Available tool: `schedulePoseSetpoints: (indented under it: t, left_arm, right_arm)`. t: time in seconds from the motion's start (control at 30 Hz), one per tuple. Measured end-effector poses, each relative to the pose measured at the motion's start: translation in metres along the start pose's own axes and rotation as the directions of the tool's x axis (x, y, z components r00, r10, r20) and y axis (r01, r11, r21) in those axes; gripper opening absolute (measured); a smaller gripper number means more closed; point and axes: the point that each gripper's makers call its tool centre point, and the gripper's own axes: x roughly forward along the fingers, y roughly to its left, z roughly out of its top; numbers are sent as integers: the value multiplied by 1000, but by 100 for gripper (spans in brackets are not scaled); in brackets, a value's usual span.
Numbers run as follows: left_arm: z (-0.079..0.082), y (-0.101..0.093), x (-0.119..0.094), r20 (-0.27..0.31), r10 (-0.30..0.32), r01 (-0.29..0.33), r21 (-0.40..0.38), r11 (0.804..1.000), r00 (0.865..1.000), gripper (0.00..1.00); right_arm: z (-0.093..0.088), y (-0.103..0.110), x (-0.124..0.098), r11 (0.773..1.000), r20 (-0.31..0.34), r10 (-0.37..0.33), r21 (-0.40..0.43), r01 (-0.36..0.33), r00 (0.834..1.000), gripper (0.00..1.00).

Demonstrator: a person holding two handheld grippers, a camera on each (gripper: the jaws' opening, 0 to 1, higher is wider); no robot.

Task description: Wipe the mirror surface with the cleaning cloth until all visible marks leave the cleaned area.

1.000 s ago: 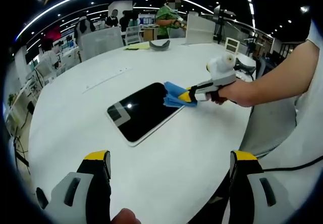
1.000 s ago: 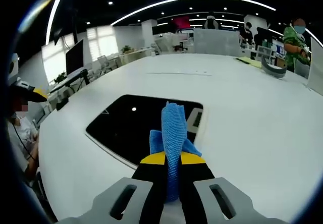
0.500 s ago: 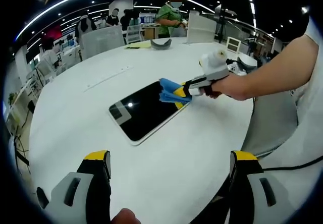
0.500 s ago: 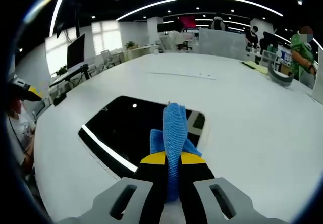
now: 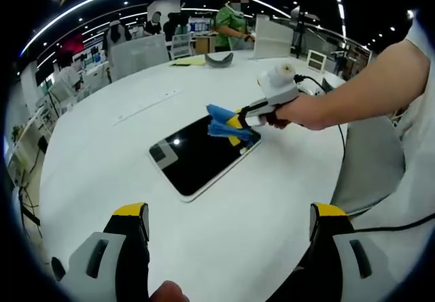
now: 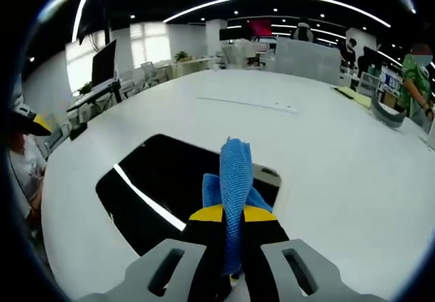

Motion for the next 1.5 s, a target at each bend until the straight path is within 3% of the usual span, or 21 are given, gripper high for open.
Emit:
schedulePoseSetpoints:
  t: [0.83, 1.4, 1.5]
  left_arm:
    - [0, 9, 8, -17, -14, 14, -7, 1000, 1000, 99]
    - [-4, 7, 7, 1, -13, 13, -35, 999, 1000, 99]
    - [-3, 8, 6, 12, -8, 8, -35, 999, 1000, 99]
  right_arm:
    - [21, 0, 26, 996, -5, 57, -68, -58, 998, 3]
    - [21, 1, 27, 1000, 25, -8, -22, 8, 1000, 3]
    - [20, 0, 27, 1000, 36, 8, -10, -8, 999, 3]
